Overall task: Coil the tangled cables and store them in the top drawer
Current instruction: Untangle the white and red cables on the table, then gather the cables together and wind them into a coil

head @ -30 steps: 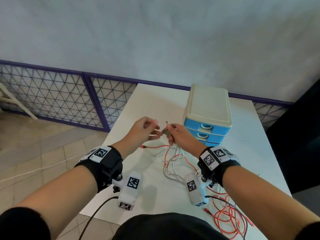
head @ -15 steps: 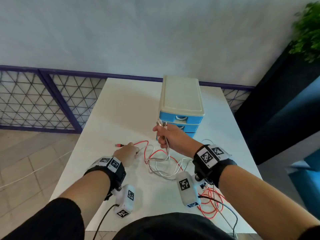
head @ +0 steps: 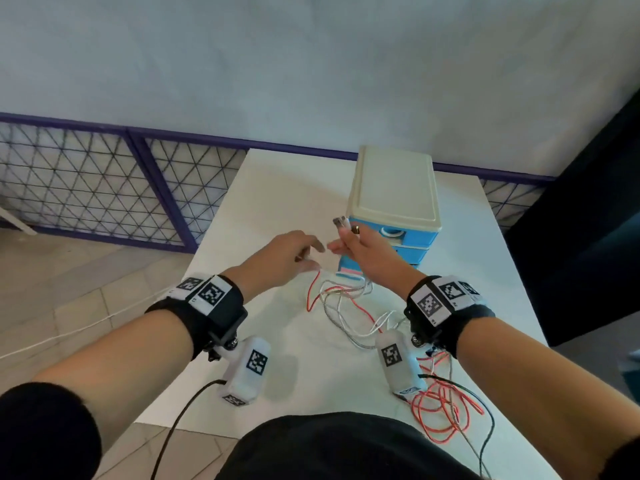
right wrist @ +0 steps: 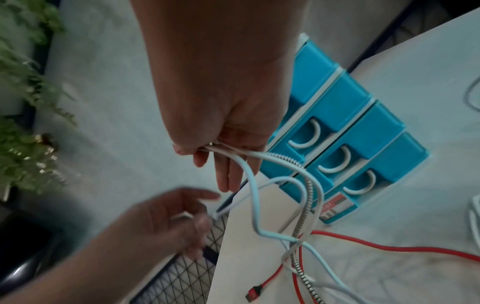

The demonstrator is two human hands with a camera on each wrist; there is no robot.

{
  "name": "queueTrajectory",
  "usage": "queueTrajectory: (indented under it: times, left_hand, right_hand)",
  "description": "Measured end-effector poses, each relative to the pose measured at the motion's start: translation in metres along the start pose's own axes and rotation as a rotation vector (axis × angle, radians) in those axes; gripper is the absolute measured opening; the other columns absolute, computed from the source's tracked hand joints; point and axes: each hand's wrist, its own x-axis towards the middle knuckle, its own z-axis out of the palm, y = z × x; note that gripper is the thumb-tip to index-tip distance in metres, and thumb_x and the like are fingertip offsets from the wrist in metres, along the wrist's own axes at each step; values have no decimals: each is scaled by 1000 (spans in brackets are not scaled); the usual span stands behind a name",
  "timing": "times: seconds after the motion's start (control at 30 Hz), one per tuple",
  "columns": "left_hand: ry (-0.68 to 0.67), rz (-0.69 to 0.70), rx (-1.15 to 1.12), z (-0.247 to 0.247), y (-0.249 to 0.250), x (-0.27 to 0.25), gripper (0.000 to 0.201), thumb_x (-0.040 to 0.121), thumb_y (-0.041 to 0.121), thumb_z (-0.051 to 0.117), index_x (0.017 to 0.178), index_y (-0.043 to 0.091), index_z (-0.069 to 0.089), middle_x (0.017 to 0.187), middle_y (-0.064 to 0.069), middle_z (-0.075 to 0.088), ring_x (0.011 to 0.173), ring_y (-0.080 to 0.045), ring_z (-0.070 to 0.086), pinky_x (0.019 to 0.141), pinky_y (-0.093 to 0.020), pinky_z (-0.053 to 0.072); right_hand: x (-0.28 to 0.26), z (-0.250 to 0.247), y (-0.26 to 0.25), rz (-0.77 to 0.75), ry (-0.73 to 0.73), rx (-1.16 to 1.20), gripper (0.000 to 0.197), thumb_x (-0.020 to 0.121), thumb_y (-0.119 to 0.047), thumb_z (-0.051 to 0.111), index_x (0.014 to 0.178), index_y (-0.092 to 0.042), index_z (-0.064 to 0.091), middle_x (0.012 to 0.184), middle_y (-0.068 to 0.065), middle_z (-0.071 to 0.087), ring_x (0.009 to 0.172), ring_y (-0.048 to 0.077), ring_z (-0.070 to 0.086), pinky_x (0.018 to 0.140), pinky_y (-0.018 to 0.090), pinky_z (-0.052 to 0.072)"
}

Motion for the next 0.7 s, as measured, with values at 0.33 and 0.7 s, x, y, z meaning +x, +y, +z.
queueTrajectory:
  times: [0.33, 0.7]
  left_hand:
    - [95, -119, -501, -12, 13, 7, 35, 76, 11, 76, 100, 14, 50, 90, -3, 58, 68, -15, 59, 62, -25, 53]
    - [-247, -230, 375, 25, -84, 26, 50, 89, -3, 40, 137, 10, 42, 135, -16, 41, 126, -34, 43, 104, -46, 38]
  right_hand:
    - [5, 16, -10, 48, -96, -181, 30, 103, -32, 38, 80, -14, 44, 64, 1, 45, 51, 14, 41, 47, 25, 36]
    - [-17, -4, -11, 171, -169, 13, 33, 102, -26, 42, 118, -2, 58, 66, 1, 36, 47, 7, 35, 47, 19, 33]
